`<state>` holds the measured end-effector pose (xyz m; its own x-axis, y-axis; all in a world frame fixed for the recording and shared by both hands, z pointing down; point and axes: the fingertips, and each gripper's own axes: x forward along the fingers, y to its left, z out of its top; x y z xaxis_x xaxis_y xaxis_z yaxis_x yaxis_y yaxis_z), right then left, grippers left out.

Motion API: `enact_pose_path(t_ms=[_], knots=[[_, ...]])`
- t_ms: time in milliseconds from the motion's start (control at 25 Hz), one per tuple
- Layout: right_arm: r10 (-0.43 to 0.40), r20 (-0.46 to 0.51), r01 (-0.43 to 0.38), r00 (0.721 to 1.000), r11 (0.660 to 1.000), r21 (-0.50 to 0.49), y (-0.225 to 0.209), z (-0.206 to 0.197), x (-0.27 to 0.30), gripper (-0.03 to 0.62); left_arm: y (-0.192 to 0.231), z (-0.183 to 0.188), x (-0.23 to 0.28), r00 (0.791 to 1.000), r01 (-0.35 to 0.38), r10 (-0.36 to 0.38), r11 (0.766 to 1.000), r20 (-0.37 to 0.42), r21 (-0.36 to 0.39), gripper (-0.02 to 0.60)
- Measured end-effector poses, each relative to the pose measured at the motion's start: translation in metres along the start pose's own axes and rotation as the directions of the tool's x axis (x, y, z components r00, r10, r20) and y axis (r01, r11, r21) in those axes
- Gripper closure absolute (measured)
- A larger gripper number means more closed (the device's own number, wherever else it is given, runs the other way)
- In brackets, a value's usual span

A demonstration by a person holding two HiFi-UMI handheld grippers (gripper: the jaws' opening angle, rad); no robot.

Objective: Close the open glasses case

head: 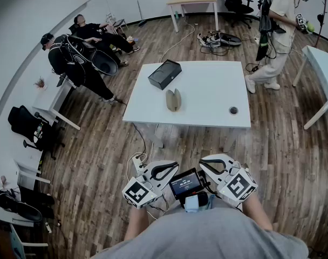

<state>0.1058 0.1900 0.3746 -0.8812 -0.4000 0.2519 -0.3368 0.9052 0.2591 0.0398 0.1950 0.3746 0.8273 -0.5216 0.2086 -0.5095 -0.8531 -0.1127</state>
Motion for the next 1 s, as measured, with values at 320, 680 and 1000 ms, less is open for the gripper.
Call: enact_pose_path(t_ms=[320,680,1000], knots=[[-0.003,0.019,0.002,1.0,0.997,0.073,-0.0028,-0.0029,-0.0043,0.557,-0.0017,0.0019,0.0083,1.0,0.004,-0.004,1.0,-0.002,-0.012,0.552],[-0.017,0.026,0.015,1.0,0.997,0.077,-0.0025,-0.0027,-0.0042,0.557,-0.0036,0.0026,0.0074,1.0,-0.006,0.006,1.0,0.002,-0.012,0.552],[-0.008,0.02,0.007,1.0,0.998,0.069,0.0,-0.004,-0.0048,0.557,-0.005,0.0064,0.0068,1.0,-0.019,0.019,1.0,-0.017,-0.014,0.552]])
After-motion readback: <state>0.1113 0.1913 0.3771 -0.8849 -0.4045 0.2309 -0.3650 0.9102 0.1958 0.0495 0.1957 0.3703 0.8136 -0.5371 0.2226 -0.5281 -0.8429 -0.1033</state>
